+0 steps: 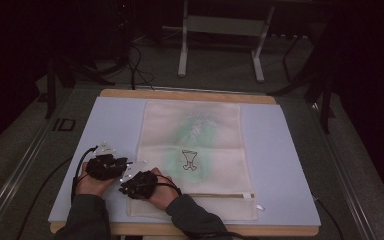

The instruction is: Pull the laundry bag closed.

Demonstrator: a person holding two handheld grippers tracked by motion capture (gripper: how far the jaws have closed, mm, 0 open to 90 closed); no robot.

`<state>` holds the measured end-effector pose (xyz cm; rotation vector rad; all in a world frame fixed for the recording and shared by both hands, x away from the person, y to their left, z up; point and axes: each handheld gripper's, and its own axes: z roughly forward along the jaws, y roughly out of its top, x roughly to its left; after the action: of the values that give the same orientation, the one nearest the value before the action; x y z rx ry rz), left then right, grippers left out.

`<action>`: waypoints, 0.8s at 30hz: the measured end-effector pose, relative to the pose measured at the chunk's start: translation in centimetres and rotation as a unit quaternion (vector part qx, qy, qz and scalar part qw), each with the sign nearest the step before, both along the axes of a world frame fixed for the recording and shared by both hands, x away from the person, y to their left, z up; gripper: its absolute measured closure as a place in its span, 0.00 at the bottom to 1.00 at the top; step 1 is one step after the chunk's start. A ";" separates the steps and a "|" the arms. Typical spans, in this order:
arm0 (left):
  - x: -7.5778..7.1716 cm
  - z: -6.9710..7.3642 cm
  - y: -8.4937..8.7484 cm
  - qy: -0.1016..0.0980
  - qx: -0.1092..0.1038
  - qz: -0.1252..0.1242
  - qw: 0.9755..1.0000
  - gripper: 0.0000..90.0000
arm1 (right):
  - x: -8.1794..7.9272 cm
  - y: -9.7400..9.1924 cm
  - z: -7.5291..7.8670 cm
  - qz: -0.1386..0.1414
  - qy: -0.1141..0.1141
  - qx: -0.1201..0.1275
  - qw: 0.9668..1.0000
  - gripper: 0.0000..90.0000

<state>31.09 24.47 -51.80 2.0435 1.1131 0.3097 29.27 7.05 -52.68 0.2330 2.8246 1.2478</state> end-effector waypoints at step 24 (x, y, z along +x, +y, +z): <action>-0.2 0.0 -0.2 -0.001 0.007 -0.010 1.000 0.73 | 0.2 -3.0 -0.3 0.000 0.022 -0.008 1.000 0.89</action>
<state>30.93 24.26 -51.76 2.0646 1.0912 0.3091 29.44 4.06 -53.01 0.2629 2.8693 1.2342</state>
